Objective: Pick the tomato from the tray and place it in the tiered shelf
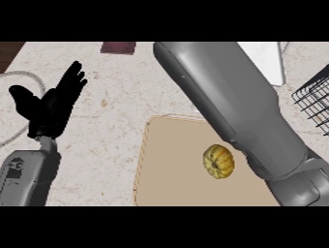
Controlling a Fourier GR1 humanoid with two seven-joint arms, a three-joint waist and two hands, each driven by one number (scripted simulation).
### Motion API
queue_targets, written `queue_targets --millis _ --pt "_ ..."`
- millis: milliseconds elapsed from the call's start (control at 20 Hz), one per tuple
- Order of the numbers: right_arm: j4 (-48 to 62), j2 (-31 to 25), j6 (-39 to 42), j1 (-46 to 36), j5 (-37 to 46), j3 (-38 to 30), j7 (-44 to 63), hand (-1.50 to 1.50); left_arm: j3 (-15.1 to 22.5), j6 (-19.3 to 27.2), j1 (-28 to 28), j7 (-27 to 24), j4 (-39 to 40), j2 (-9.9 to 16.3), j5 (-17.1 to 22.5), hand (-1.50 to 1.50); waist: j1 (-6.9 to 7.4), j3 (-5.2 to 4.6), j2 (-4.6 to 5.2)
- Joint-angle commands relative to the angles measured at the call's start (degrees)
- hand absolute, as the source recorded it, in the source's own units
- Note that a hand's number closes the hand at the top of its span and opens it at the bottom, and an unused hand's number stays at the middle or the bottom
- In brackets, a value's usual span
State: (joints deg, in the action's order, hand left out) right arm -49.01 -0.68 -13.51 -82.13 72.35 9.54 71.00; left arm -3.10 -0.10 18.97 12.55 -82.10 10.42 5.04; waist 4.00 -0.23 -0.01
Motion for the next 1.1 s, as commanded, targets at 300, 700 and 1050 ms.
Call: queue_targets --millis 300,700,1050 --pt "-4.51 0.65 -3.61 3.80 5.78 -3.49 14.19 1.50 -2.38 -1.02 -3.78 0.04 -2.63 2.00 1.58 0.00 -2.58 0.17 -0.73" --pt "-15.45 0.65 -2.57 14.56 8.68 -2.75 13.55 1.50 -3.30 -0.45 -4.96 1.03 -3.95 2.45 1.70 0.00 -4.14 0.23 -0.69" --pt "-25.23 0.66 -0.91 23.01 9.81 -1.08 12.27 1.50 -4.10 -0.63 -3.20 1.44 -3.02 3.08 1.88 0.00 -4.14 0.22 -0.40"
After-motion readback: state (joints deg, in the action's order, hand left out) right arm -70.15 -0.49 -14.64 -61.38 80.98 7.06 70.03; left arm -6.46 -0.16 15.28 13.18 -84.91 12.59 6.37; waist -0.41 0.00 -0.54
